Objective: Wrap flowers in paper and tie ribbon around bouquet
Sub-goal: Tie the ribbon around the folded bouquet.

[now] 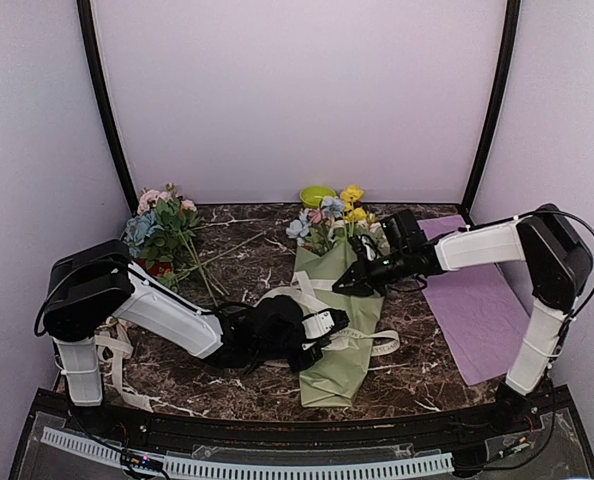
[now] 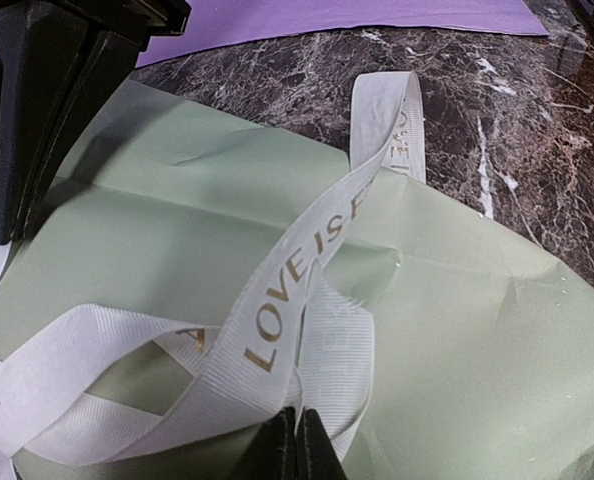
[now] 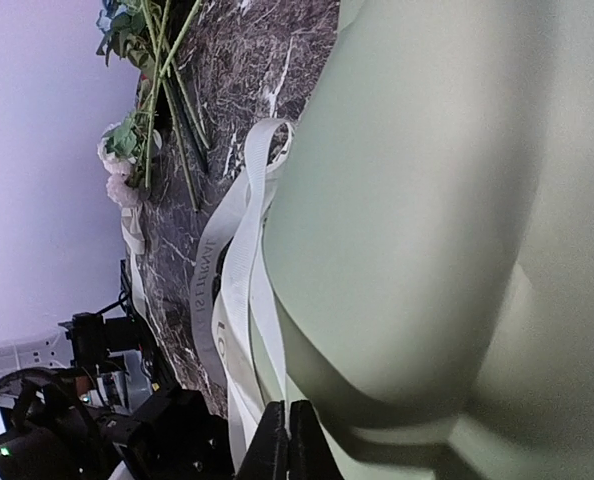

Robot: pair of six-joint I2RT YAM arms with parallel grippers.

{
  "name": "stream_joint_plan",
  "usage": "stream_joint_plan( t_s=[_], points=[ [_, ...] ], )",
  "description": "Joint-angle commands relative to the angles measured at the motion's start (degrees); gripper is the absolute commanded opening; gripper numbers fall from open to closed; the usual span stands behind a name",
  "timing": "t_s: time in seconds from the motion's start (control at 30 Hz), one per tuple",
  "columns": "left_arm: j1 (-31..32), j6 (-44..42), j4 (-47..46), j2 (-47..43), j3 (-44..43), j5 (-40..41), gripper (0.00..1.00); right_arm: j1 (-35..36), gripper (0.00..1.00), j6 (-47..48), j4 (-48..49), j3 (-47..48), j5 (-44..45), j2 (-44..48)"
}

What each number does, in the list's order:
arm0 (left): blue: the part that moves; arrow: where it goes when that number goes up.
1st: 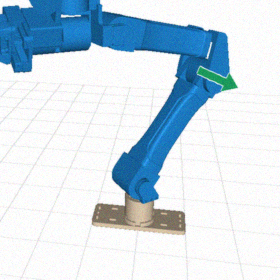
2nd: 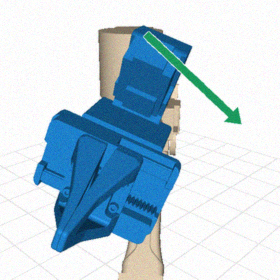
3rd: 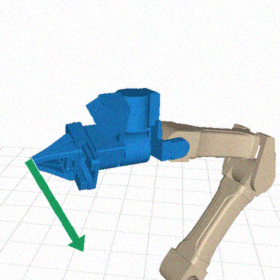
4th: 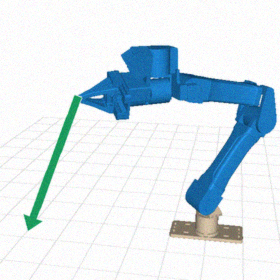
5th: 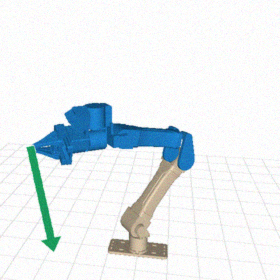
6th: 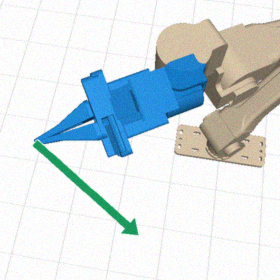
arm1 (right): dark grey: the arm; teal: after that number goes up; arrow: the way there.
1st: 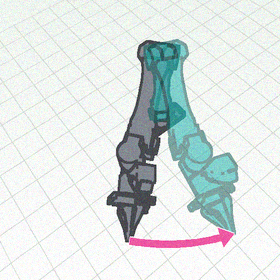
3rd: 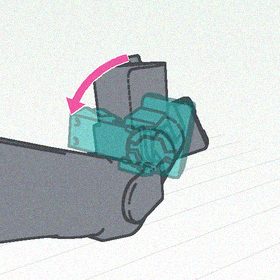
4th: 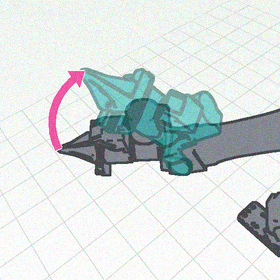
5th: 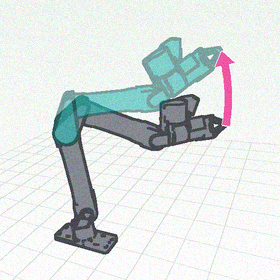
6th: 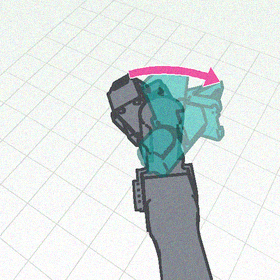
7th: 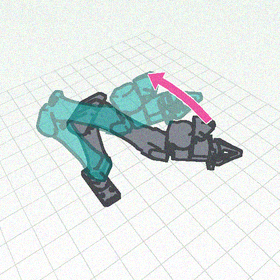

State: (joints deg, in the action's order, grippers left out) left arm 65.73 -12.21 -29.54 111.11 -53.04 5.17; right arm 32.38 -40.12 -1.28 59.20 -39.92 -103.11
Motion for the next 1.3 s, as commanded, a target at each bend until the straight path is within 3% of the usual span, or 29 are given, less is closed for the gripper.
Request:
stream_joint_plan(
  t_s=[0.0,0.43,0.73,1.0,1.27],
  points=[
    [-0.6,-0.1,0.4,-0.9,0.8,0.5,0.0,-1.0,0.0,1.1,-1.3,0.6,3.9,3.2],
    [-5.5,7.0,-6.1,-6.6,7.5,-6.0,0.0,-18.4,0.0,5.3,-9.2,-16.8,10.6,23.8],
    [-8.3,7.6,-5.6,-11.3,11.7,-5.8,0.0,-31.3,0.0,7.0,-12.9,-21.3,10.5,30.9],
    [-11.5,7.3,0.6,-17.3,14.4,-3.5,0.0,-40.0,0.0,7.9,-13.8,-22.6,10.1,32.9],
    [-25.1,15.5,10.4,-31.2,20.6,7.5,0.0,-56.4,0.0,6.2,-13.5,-24.9,10.6,38.5]
  ],
)
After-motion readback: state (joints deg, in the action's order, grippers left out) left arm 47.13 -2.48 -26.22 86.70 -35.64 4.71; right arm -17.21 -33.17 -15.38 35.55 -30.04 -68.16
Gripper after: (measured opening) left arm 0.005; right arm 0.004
